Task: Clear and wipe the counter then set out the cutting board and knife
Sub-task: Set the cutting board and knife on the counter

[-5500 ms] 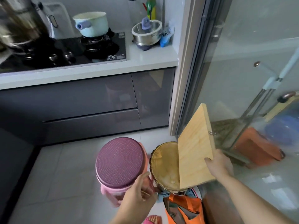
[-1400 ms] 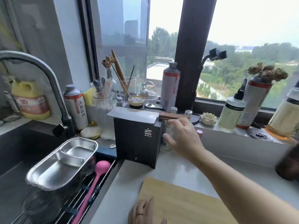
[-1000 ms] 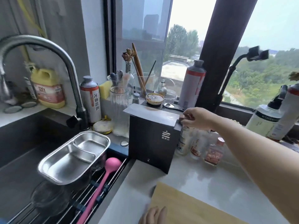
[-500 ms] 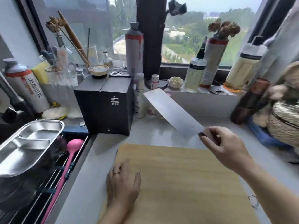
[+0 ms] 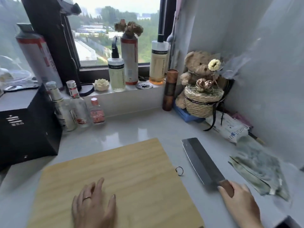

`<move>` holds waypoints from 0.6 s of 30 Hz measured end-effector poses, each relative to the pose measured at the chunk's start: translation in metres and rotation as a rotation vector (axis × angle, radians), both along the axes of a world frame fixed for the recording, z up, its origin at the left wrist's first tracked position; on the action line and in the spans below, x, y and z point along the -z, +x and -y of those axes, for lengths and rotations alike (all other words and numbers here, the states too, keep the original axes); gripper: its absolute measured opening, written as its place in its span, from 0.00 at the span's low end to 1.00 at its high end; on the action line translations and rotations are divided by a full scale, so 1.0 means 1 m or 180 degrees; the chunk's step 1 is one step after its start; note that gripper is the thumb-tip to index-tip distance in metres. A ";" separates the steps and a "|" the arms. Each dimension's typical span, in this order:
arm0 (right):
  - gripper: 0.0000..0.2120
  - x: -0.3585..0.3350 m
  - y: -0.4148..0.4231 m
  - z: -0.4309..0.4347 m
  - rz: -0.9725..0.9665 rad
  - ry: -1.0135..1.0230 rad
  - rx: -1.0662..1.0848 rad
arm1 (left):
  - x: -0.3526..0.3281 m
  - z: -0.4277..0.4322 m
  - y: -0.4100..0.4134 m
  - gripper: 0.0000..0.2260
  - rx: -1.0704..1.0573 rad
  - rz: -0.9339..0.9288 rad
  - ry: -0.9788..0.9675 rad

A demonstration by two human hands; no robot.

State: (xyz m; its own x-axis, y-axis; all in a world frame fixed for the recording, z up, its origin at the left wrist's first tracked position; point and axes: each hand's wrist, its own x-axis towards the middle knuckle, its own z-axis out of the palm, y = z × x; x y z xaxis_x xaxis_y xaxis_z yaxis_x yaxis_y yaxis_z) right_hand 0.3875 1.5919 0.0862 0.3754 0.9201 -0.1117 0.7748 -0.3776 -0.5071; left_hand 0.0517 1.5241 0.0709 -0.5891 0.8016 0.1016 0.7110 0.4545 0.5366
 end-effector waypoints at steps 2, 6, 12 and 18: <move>0.12 0.002 -0.003 -0.001 0.0083 -0.0067 -0.0088 | 0.000 -0.002 0.003 0.40 0.0047 0.0012 -0.0041; 0.14 0.004 -0.009 -0.004 0.0248 -0.0089 -0.0168 | -0.002 -0.005 0.021 0.40 0.0409 0.0038 -0.0020; 0.17 0.011 -0.018 -0.015 0.0847 -0.0153 -0.0198 | 0.000 -0.013 0.043 0.39 0.0629 0.0148 0.0003; 0.20 0.022 -0.011 -0.019 0.0717 -0.0102 -0.0204 | -0.001 -0.021 0.054 0.35 0.0607 0.0150 -0.0132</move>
State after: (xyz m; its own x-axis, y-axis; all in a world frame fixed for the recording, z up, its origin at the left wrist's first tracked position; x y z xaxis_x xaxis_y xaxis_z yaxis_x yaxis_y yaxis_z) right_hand 0.3769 1.6107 0.0639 0.3351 0.9402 -0.0613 0.8899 -0.3372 -0.3073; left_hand 0.1056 1.5453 0.0717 -0.4295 0.9021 0.0421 0.7609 0.3364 0.5549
